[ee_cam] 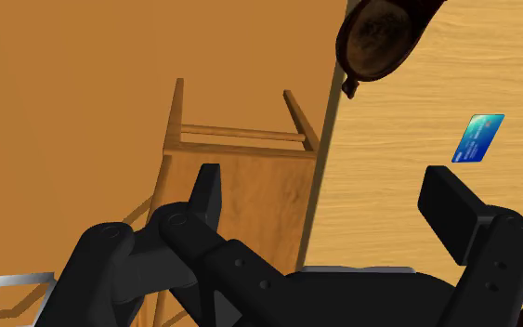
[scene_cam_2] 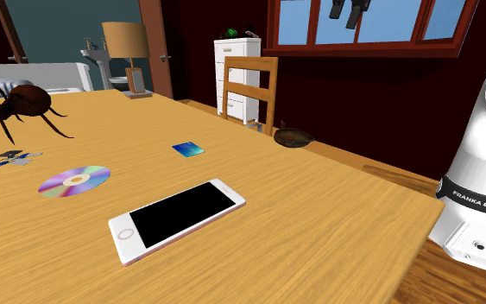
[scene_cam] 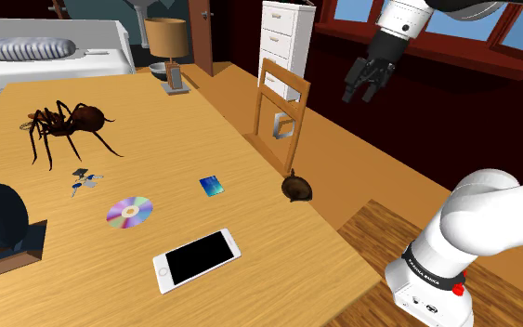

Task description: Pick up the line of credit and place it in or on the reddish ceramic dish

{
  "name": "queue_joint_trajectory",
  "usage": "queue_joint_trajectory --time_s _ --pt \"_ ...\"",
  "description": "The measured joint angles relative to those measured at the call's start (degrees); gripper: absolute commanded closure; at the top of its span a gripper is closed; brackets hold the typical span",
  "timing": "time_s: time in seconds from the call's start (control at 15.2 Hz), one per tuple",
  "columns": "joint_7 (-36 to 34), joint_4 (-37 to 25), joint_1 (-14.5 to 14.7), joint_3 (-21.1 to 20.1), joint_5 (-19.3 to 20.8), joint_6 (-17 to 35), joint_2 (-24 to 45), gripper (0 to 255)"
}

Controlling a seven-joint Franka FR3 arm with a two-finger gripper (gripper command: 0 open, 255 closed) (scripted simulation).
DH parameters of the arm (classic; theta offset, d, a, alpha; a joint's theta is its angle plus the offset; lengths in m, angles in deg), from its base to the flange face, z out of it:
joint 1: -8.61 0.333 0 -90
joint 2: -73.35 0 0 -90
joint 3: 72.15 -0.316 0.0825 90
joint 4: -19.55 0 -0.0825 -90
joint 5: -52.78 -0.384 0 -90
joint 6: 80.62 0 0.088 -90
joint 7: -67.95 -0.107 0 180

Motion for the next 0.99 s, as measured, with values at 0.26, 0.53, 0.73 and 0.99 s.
queue_joint_trajectory --time_s 0.26,0.53,0.73,0.99 --pt "-2.10 -0.25 0.67 -2.13 -0.96 1.80 2.90 0" --pt "-6.48 -1.00 2.00 -6.37 -2.68 5.23 8.60 0" --pt "-9.56 -2.22 2.76 -9.28 -3.55 7.75 13.51 0" --pt "-14.06 -4.75 3.71 -13.26 -4.22 10.80 20.65 0"
